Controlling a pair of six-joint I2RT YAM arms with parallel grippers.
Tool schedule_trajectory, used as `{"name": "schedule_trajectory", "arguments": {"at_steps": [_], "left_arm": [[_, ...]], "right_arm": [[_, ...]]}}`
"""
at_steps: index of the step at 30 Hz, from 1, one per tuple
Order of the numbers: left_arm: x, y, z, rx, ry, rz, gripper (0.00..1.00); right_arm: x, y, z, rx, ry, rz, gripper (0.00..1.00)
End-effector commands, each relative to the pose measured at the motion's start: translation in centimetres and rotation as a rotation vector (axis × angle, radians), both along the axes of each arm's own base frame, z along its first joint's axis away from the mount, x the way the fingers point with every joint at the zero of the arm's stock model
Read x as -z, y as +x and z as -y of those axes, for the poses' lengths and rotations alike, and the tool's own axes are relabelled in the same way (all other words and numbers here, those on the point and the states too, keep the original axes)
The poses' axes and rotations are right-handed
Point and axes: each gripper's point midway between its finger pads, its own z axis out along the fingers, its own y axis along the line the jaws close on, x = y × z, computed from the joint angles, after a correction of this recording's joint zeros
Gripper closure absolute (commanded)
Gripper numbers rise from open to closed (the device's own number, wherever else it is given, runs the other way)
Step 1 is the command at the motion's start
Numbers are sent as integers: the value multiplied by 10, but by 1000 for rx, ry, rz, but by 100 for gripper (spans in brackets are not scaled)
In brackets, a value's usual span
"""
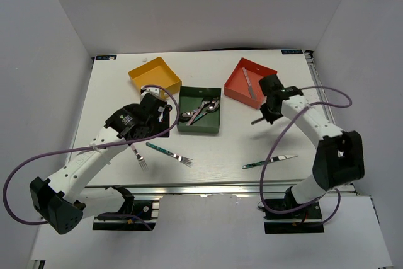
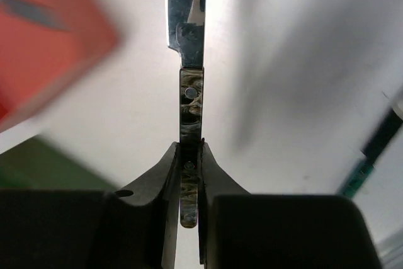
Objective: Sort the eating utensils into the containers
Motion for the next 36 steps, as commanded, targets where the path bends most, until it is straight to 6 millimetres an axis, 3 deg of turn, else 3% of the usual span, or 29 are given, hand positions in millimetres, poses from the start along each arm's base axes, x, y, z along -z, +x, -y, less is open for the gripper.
{"name": "schedule_trajectory", "arguments": {"at_steps": [1,2,3,4,5,6,7,8,9,12,14,15,19,25,34,36], "left_arm": [[-14,5,-3,-29,-9,50,2],[-13,5,-2,-31,-16,48,2],[-13,5,-1,-32,-22,46,2],[-13,5,0,-40,-30,46,2],[-13,5,1,-43,-32,45,2],[-16,7,1,-47,-35,50,2],[-18,6,0,-55,-35,50,2],[-21,6,-1,-60,-36,58,2],[-23,7,-4,-68,-30,68,2],[-26,3,-10,-88,-23,80,2],[-26,1,-13,-99,-20,80,2],[-26,0,-14,-107,-24,80,2],[-27,-2,-15,-114,-31,77,2],[-21,2,-10,-97,-27,65,2],[-15,4,-5,-62,-13,48,2],[-13,4,-5,-58,-8,44,2]], "right_arm": [[-72,61,0,-205,-71,277,100],[-96,82,-10,-262,-71,340,100],[-106,101,-16,-329,-85,373,100],[-88,116,-20,-471,-156,300,100],[-125,144,-39,-573,-137,382,100],[-128,160,-45,-647,-159,373,100],[-83,166,-46,-713,-180,206,100],[-84,177,-45,-808,-237,167,100],[-92,210,-52,-841,-274,188,100],[-92,228,-50,-975,-360,141,100],[-85,232,-44,-1007,-413,128,100],[-70,221,-37,-1013,-412,81,100],[-55,218,-30,-1063,-435,68,100],[-52,222,-25,-1117,-476,33,100],[-35,211,-20,-1184,-480,-23,100],[-41,208,-22,-1195,-468,-7,72]]}}
